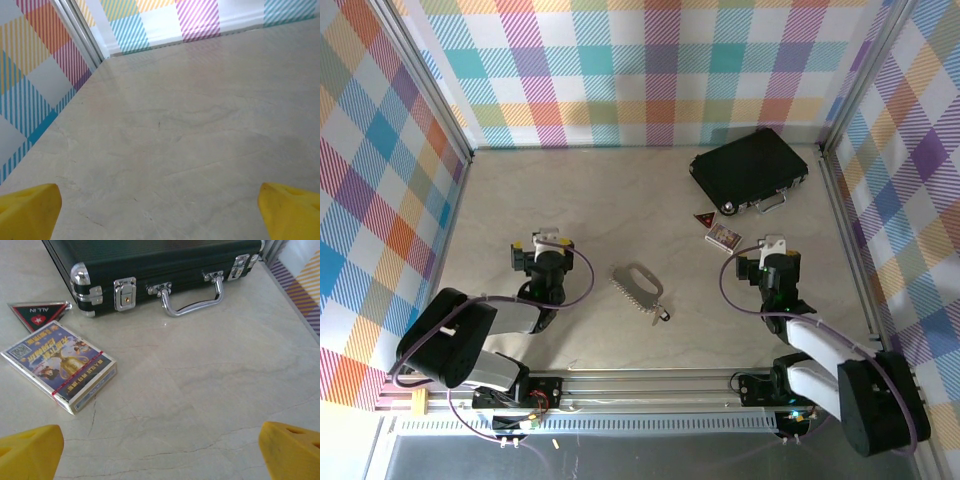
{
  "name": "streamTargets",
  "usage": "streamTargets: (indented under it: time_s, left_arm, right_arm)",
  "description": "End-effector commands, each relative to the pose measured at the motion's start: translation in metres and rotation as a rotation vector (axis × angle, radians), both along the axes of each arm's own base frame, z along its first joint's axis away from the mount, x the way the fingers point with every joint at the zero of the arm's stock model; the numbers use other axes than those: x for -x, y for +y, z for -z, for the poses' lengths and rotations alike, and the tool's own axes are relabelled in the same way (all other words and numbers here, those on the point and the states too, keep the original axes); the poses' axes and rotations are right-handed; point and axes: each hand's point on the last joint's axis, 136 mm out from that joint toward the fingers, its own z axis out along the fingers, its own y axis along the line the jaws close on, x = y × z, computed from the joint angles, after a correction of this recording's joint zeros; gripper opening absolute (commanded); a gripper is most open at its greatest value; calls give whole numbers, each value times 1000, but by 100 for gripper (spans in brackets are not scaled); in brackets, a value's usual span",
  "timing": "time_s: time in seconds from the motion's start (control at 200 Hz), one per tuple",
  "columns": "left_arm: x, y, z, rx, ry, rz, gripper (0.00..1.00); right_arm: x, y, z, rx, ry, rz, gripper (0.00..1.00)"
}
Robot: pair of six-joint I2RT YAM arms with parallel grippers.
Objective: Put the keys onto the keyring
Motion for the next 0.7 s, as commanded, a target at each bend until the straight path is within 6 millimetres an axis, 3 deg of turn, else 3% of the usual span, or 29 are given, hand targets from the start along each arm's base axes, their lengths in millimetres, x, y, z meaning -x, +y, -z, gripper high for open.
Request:
streamTargets:
  time_s: [0.0,0.34,0.69]
  left_arm:
    - [-12,1,-13,53,-59,11,100]
    - [-23,18,-1,107,-97,-7,100]
    - [-26,24,6,168,-61,10,100]
  right_arm:
    - [-23,7,-29,-31,-108,-29,99]
    - [-48,12,-33,-120,-149,-69,99]
    - [-55,5,-34,-153,-171,-70,99]
